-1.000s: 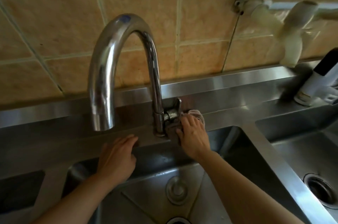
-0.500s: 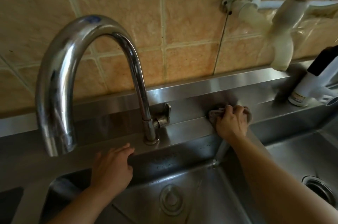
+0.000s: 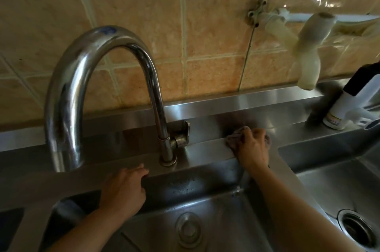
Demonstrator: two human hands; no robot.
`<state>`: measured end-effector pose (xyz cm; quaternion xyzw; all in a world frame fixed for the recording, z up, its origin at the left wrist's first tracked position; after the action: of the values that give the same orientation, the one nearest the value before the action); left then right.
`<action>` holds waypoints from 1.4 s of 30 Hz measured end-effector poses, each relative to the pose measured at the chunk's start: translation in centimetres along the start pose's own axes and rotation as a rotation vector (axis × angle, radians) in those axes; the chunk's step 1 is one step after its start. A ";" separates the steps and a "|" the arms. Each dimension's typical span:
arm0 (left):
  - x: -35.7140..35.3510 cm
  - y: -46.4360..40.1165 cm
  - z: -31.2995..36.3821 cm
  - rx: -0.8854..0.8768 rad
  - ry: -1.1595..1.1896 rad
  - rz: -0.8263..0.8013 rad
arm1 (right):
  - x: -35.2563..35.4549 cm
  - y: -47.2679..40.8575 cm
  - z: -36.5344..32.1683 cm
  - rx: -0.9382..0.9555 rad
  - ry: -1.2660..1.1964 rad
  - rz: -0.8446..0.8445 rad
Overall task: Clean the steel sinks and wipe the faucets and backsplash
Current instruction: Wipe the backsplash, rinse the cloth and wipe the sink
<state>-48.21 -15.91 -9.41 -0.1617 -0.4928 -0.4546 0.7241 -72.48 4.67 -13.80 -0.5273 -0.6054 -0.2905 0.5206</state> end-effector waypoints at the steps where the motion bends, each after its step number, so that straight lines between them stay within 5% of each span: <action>1: 0.0 0.0 0.0 -0.002 0.008 0.009 | 0.5 -0.7 0.2 -0.040 -0.027 -0.018; 4: 0.2 0.1 -0.2 -0.002 -0.011 0.031 | 2.1 -1.1 -1.6 -0.092 -0.254 -0.051; 10: 0.1 0.5 -0.8 -0.018 -0.034 0.027 | 5.4 0.9 -9.8 0.046 -0.675 0.303; 16: -0.1 0.5 -1.1 -0.038 -0.053 0.036 | 0.5 2.6 -12.5 0.110 -0.530 0.351; 27: 0.0 0.6 -0.7 0.009 -0.041 -0.016 | -2.3 2.0 -9.8 0.012 -0.254 0.037; 37: -0.2 0.3 -1.3 0.013 -0.038 -0.003 | 4.2 -1.7 0.4 -0.312 -0.084 0.118; 42: -0.4 0.4 -0.7 0.020 -0.068 0.009 | 4.6 -0.3 -1.6 -0.185 -0.171 0.205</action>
<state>-47.54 -15.99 -10.00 -0.1719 -0.5208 -0.4405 0.7108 -71.83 4.69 -8.99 -0.6549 -0.5610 -0.2444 0.4434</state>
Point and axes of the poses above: each hand's wrist, its own y-axis away from the middle knuckle, its own x-axis out of the back of the hand, z = x × y, the point moved 2 cm from there along -y, towards the middle knuckle, and after that the axes turned 11 degrees about y, right-handed, at the moved point
